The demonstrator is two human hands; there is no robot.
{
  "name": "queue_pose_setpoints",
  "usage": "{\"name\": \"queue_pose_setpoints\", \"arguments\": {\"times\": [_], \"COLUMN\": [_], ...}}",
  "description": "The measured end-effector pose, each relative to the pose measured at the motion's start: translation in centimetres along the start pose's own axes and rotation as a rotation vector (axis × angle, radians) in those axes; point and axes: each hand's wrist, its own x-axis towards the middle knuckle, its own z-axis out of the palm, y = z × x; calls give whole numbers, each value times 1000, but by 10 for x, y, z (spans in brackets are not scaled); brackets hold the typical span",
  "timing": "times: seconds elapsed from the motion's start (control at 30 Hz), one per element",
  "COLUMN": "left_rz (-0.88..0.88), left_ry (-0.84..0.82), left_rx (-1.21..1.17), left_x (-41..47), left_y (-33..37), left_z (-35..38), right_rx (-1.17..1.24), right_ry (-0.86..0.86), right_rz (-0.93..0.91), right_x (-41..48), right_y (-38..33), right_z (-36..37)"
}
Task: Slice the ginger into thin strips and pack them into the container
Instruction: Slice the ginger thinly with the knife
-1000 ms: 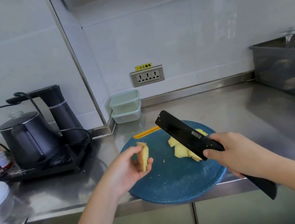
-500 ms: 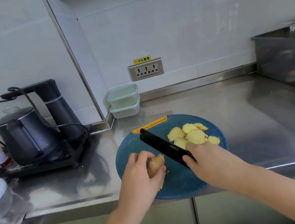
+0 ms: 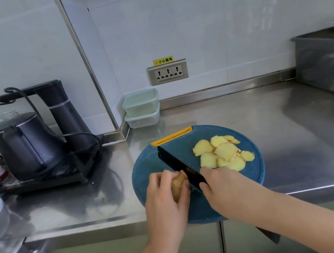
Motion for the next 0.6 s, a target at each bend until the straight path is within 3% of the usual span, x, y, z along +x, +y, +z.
{"name": "queue_pose_setpoints", "arguments": {"times": [0.2, 0.6], "left_rz": [-10, 8], "left_ry": [1, -9], "left_rx": [-21, -4], "left_x": [-1, 0], "left_y": [0, -1], "left_z": [-1, -1], "right_rx": [85, 76], "right_ry": [69, 22], "right_rz": [5, 13], "right_x": [-2, -2], "right_y": [-5, -5], "right_z": [-18, -20]}}
